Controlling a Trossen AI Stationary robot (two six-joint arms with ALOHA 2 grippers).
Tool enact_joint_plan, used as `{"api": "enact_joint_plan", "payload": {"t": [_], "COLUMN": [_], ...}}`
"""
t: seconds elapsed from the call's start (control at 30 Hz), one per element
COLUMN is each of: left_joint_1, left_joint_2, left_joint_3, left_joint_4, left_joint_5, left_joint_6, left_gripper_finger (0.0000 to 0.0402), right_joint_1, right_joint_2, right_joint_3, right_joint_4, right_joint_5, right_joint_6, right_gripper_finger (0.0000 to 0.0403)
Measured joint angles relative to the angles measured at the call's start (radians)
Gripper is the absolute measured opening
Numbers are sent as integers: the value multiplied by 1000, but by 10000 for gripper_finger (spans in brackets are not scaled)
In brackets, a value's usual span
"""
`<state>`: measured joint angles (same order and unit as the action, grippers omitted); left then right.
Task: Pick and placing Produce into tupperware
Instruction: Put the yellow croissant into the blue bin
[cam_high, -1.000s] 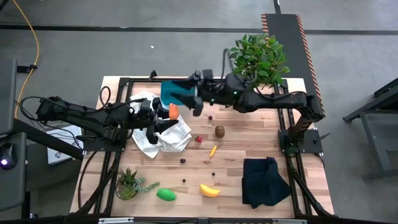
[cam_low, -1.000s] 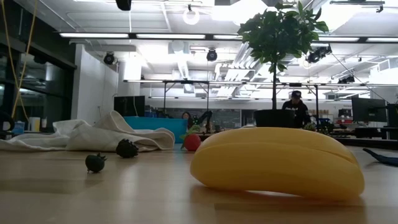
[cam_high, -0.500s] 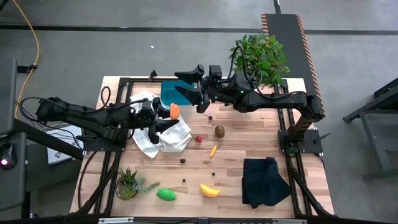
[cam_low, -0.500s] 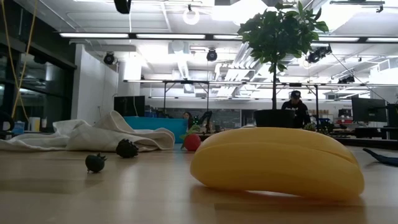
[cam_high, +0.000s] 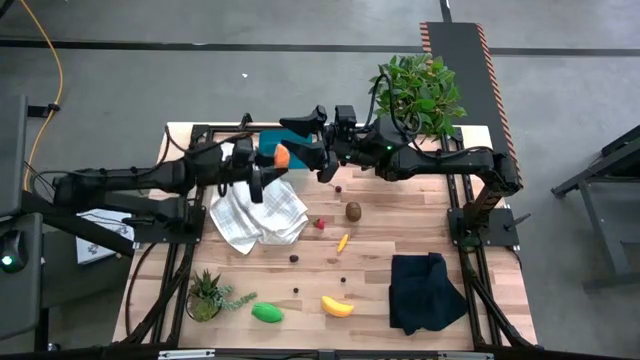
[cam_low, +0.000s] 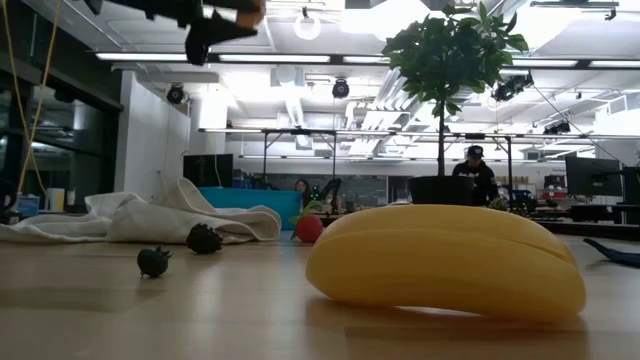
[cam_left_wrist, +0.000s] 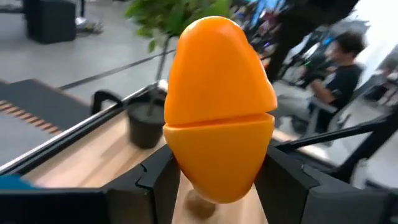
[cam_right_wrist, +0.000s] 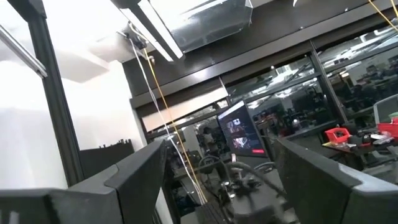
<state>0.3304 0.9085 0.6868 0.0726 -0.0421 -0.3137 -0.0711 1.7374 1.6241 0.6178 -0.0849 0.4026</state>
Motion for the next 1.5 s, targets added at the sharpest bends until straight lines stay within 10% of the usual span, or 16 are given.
{"api": "enact_joint_plan", "payload": {"t": [0.53,0.93,1.5], "left_joint_1": [383,451,519], "left_joint_2": [23,151,503], "left_joint_3": [0,6,390], "left_joint_4": [-129,-138,-472], "left_joint_5": [218,296,211], "left_joint_6": [111,147,396], "left_gripper_finger": [175,175,175], "right_joint_1": [0,0,6], "right_joint_2": [0,0,0], "right_joint_3": [0,0,0], "right_joint_4": [-8,-8,-8], "right_joint_5": [-21,-23,-45], "right_joint_6": [17,27,45], "right_gripper_finger": [289,289,289]}}
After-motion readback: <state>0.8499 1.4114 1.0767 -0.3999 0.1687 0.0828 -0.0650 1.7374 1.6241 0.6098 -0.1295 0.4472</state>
